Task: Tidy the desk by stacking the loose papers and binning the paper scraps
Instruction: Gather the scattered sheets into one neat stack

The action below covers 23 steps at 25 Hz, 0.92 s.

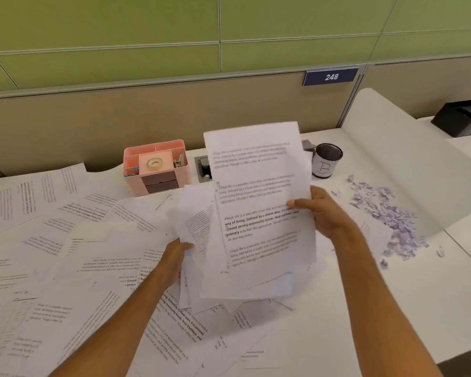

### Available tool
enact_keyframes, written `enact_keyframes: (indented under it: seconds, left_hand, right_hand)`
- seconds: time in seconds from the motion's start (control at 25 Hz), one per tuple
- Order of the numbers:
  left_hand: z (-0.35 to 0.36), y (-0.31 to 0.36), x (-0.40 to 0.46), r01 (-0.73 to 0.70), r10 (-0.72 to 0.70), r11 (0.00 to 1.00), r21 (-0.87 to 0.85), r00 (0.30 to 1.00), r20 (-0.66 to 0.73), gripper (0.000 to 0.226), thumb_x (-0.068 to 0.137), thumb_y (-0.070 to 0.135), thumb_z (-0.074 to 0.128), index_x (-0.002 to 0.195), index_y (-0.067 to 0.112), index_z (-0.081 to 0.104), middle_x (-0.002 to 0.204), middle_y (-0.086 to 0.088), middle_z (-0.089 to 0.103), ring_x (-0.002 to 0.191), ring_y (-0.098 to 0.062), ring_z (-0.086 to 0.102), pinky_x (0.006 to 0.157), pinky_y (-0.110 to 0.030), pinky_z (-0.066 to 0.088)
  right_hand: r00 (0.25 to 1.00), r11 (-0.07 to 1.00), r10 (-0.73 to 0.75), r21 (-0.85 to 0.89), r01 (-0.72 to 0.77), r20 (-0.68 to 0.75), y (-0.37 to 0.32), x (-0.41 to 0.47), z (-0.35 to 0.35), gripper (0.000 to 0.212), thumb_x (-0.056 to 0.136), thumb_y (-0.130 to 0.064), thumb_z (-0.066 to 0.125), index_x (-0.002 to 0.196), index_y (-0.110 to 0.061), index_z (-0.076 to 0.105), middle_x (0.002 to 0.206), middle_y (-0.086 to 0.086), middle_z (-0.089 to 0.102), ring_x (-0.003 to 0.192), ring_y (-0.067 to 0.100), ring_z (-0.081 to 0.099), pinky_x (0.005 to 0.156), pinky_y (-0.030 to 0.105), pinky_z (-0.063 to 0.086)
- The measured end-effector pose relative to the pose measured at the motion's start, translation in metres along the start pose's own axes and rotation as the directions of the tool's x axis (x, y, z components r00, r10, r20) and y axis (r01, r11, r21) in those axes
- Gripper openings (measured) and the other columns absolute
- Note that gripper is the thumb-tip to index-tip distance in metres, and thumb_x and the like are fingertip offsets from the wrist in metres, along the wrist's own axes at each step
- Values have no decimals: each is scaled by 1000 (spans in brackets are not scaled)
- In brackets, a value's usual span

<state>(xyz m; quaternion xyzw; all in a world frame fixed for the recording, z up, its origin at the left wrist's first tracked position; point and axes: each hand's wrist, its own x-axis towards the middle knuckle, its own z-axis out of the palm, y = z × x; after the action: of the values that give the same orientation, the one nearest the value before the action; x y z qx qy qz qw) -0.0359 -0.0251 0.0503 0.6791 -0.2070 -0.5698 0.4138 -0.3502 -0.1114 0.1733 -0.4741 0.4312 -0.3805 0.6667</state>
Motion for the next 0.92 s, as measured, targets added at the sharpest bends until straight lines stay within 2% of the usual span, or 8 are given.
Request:
enact_keyframes:
  seconds: [0.2, 0.32, 0.44, 0.52, 0.6, 0.68, 0.76, 0.92]
  left_hand:
    - [0, 4, -3, 6, -4, 997, -74, 1000, 23, 22, 91, 6, 51, 107, 10, 65, 110, -12, 69, 97, -29, 63, 86, -40, 51]
    - [1, 7, -8, -19, 22, 992, -126, 1000, 15, 22, 90, 2, 47, 98, 11, 67, 106, -10, 70, 96, -27, 63, 85, -38, 50]
    - [3, 10, -11, -56, 64, 988, -145, 997, 48, 26, 90, 3, 44, 98, 10, 69, 101, -9, 73, 99, -29, 64, 89, -40, 50]
    - [3, 13, -12, -73, 83, 987, -141, 994, 71, 24, 84, 14, 50, 94, 10, 72, 101, -11, 74, 103, -32, 63, 97, -44, 46]
    - [3, 19, -15, -94, 106, 986, -139, 991, 83, 26, 68, 24, 59, 86, 12, 73, 100, -10, 73, 101, -32, 60, 94, -43, 42]
    - [5, 31, -22, -164, 182, 977, -133, 974, 132, 34, 61, 20, 60, 92, 10, 71, 100, -9, 73, 99, -30, 62, 91, -42, 46]
    - [6, 46, -28, -249, 263, 963, -101, 949, 174, 39, 62, 13, 60, 100, 10, 69, 100, -7, 74, 100, -31, 65, 91, -45, 50]
    - [0, 77, -40, -400, 402, 914, -61, 882, 246, 44, 63, 7, 57, 105, 9, 66, 101, -4, 74, 102, -29, 65, 90, -42, 53]
  right_hand:
    - [980, 978, 163, -115, -176, -114, 65, 25, 13, 24, 81, 7, 64, 102, -2, 69, 104, 17, 73, 89, 34, 72, 75, 43, 60]
    - [972, 976, 180, -97, -196, -148, 87, 30, 23, 25, 84, 2, 64, 109, -2, 67, 110, 18, 71, 91, 32, 72, 84, 49, 57]
    - [972, 982, 173, -44, -182, -159, 95, 31, 32, 27, 84, 3, 63, 111, -3, 66, 113, 18, 70, 95, 33, 71, 88, 52, 55]
    - [975, 992, 120, -19, -126, -189, 94, 29, 39, 33, 84, 5, 63, 116, -2, 60, 113, 18, 70, 95, 34, 70, 87, 54, 55]
    - [969, 999, 49, -1, -50, -242, 87, 26, 47, 42, 83, 6, 64, 120, -5, 47, 110, 18, 71, 91, 33, 72, 80, 50, 58]
    - [965, 999, -33, 19, 39, -258, 75, 21, 53, 52, 83, 7, 65, 123, -14, 40, 106, 13, 72, 88, 29, 73, 73, 43, 60]
    - [965, 990, -122, 40, 135, -232, 59, 15, 55, 52, 83, 8, 65, 124, -15, 43, 104, 11, 74, 89, 29, 73, 73, 42, 60]
    - [933, 951, -274, 77, 298, -233, 37, 6, 59, 29, 84, 10, 62, 108, -6, 62, 102, 9, 74, 93, 31, 71, 74, 42, 59]
